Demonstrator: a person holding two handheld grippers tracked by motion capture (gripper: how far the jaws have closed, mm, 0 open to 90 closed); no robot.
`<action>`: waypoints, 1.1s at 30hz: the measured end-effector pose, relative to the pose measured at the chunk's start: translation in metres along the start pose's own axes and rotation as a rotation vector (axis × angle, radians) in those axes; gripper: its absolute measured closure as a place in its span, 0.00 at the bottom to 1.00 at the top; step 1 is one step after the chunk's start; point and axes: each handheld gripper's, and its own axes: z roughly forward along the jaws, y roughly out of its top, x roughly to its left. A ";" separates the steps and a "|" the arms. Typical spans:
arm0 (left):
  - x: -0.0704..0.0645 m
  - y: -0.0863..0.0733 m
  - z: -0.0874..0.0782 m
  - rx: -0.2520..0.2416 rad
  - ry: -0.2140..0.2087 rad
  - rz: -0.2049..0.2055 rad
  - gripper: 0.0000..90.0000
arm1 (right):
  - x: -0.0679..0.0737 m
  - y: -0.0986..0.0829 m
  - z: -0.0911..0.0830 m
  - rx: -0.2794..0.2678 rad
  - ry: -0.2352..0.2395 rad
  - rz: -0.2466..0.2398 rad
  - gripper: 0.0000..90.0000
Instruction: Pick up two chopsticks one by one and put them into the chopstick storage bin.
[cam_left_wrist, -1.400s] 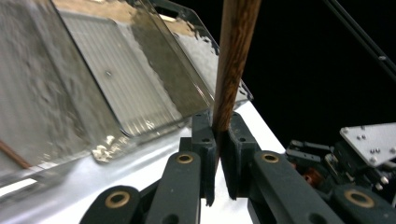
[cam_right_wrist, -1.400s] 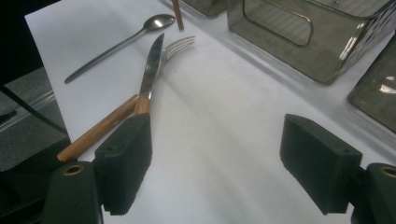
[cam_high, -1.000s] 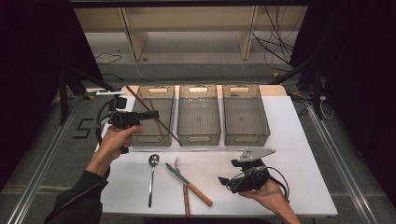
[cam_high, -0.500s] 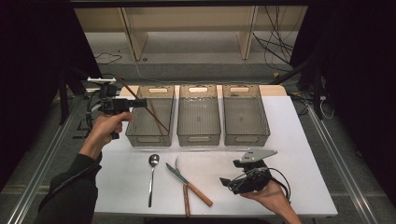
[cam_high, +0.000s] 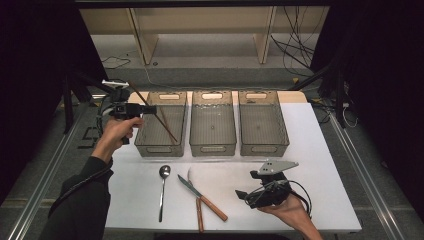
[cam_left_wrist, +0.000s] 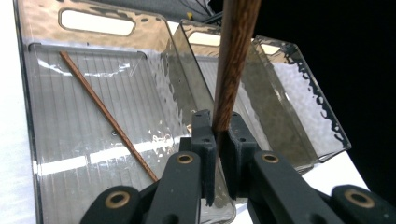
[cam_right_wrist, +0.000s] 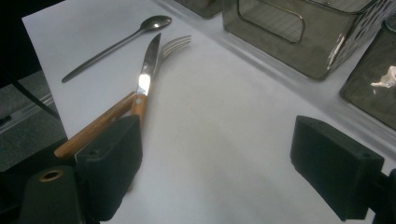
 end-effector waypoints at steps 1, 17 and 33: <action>0.000 0.000 0.001 -0.001 -0.001 -0.003 0.93 | 0.000 0.000 0.000 -0.001 0.000 -0.001 0.20; 0.002 -0.009 0.024 0.083 0.027 0.023 0.93 | 0.000 -0.001 -0.001 -0.008 0.000 0.000 0.20; 0.000 -0.013 0.036 0.138 0.020 0.030 0.93 | 0.000 0.000 -0.002 -0.009 0.003 -0.002 0.20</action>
